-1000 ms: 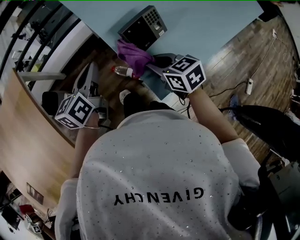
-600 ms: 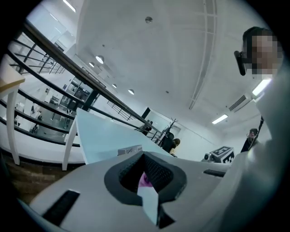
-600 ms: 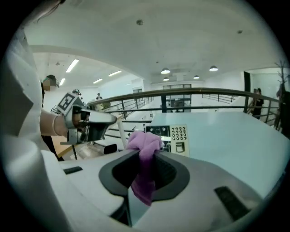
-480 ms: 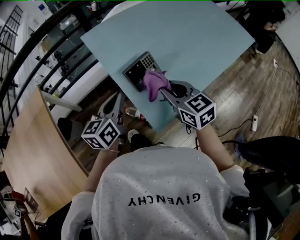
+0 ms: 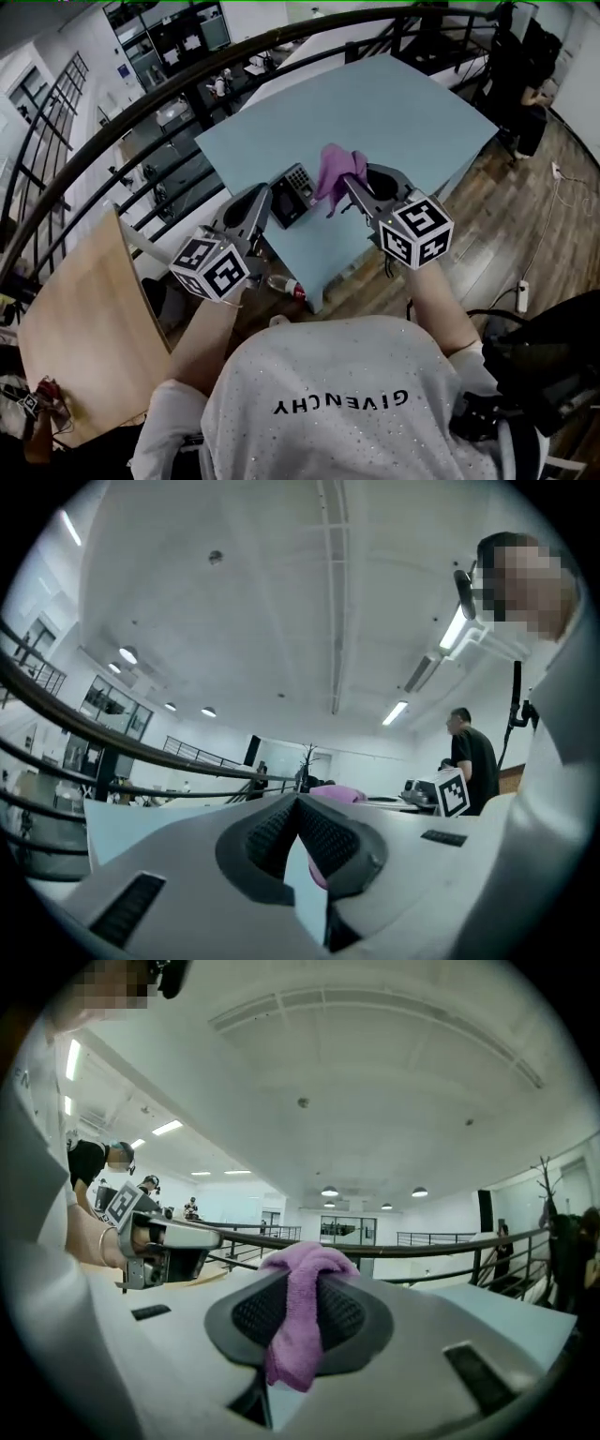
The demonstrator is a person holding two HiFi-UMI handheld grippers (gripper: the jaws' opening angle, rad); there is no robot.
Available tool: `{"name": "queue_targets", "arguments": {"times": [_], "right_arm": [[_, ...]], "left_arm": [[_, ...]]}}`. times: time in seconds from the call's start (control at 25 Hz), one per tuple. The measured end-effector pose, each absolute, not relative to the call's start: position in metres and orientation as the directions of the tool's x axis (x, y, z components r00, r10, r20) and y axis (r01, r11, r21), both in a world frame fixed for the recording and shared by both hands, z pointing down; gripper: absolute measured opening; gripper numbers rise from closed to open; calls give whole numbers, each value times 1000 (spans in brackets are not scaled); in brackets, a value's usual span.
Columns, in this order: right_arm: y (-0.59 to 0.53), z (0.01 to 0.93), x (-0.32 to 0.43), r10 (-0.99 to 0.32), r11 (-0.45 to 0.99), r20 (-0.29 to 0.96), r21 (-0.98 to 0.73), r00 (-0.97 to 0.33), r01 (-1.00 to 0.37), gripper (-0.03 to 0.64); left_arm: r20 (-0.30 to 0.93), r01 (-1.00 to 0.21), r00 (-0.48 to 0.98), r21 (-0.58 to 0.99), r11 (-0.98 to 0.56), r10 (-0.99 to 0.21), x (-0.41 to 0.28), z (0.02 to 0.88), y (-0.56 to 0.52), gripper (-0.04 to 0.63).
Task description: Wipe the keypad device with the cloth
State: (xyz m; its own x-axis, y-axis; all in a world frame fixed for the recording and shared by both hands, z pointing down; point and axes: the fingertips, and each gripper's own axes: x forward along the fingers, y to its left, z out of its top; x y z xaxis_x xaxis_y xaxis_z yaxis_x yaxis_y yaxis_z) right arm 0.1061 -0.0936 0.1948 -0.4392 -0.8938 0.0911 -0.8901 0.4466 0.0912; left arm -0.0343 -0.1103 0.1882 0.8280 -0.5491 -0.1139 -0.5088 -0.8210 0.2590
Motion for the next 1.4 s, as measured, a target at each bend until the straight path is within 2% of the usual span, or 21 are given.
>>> {"name": "queue_targets", "arguments": {"times": [0.08,0.24,0.4,0.96,1.4], "right_arm": [[-85,172,111,-905,425,37,68,-423,-903,71],[-62,167,108,-904,427,-34,-63,-426,-902,69],[-42,181,118,-906,422,-5,-69,-423,-904,69],[-40,232,156,-931,317,163,-81,-327,-945,66],[-45,235,173,-946,289,129,-76,-296,-954,66]], "left_arm": [[-144,-505,828,228,-833,-541,-31,164,-98,0],[-192,-531,781,297,-794,-595,-50,165,-77,0],[-155,-540,767,369,-757,-622,-62,189,-62,0],[-40,-600,733,432,-673,-679,-86,229,-68,0],[-70,-596,732,418,-686,-678,-77,232,-83,0]]}}
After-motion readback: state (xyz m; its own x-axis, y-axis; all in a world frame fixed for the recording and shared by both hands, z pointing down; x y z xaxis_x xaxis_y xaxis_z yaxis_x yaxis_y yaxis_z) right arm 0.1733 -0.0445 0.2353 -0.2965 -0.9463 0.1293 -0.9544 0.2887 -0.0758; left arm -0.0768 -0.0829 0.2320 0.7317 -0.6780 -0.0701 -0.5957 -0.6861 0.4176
